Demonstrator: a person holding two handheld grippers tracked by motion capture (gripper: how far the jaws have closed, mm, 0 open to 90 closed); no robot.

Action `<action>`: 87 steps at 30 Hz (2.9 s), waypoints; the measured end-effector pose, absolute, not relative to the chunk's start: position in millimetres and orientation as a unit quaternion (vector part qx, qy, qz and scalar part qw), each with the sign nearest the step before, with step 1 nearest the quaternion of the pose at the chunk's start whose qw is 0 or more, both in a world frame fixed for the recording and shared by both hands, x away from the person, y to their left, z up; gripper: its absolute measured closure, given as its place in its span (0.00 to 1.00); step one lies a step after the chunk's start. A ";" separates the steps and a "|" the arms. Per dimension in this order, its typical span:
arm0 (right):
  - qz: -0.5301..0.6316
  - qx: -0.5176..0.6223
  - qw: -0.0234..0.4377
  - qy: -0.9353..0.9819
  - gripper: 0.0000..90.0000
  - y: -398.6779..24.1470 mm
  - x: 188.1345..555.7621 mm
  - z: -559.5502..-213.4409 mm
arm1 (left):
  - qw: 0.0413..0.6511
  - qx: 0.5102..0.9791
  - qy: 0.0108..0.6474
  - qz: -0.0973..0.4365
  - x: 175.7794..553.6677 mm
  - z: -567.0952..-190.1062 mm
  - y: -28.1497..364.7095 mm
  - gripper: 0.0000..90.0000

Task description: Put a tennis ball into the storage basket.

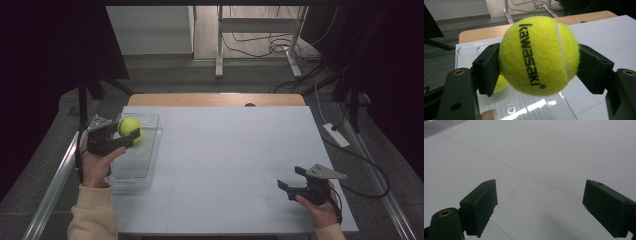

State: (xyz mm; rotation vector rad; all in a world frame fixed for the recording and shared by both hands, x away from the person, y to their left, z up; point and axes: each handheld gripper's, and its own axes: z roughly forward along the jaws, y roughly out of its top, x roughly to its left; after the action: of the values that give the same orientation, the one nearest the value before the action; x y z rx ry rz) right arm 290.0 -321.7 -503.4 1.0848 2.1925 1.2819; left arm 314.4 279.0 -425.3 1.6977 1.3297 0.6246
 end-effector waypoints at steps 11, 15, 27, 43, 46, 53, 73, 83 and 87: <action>0.455 0.386 0.189 0.780 0.14 -321.4 290.0 -503.5 | 0.412 0.683 0.547 0.253 316.3 -431.3 287.6 0.30; 0.455 0.386 0.189 0.780 0.14 -321.4 290.0 -503.5 | 0.406 0.684 0.549 0.256 317.0 -432.7 287.8 0.30; 0.454 0.386 0.189 0.781 0.14 -321.3 290.0 -503.7 | 0.384 0.689 0.560 0.254 320.9 -439.4 290.1 0.30; 0.454 0.386 0.188 0.781 0.14 -320.9 290.2 -503.7 | 0.342 0.698 0.578 0.248 326.9 -451.2 295.5 0.30; 0.454 0.386 0.189 0.781 0.14 -321.0 290.2 -503.7 | 0.338 0.700 0.580 0.244 327.9 -453.0 295.8 0.30; 0.453 0.387 0.190 0.780 0.14 -321.7 290.3 -503.7 | 0.322 0.705 0.586 0.236 329.3 -457.1 297.0 0.30; 0.453 0.387 0.189 0.781 0.14 -322.0 290.5 -504.0 | 0.267 0.726 0.598 0.209 334.6 -468.4 298.1 0.30; 0.453 0.386 0.188 0.781 0.14 -321.6 290.5 -504.3 | 0.248 0.729 0.603 0.207 336.7 -473.0 299.3 0.30; 0.453 0.386 0.189 0.781 0.14 -321.7 290.5 -504.1 | 0.249 0.725 0.607 0.209 336.6 -472.7 299.5 0.30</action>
State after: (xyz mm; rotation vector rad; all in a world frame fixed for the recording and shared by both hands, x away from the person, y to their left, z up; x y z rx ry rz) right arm 290.5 -321.7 -504.1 1.0856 2.1959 1.2750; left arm 336.6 299.5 -472.7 1.9761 1.6538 0.5701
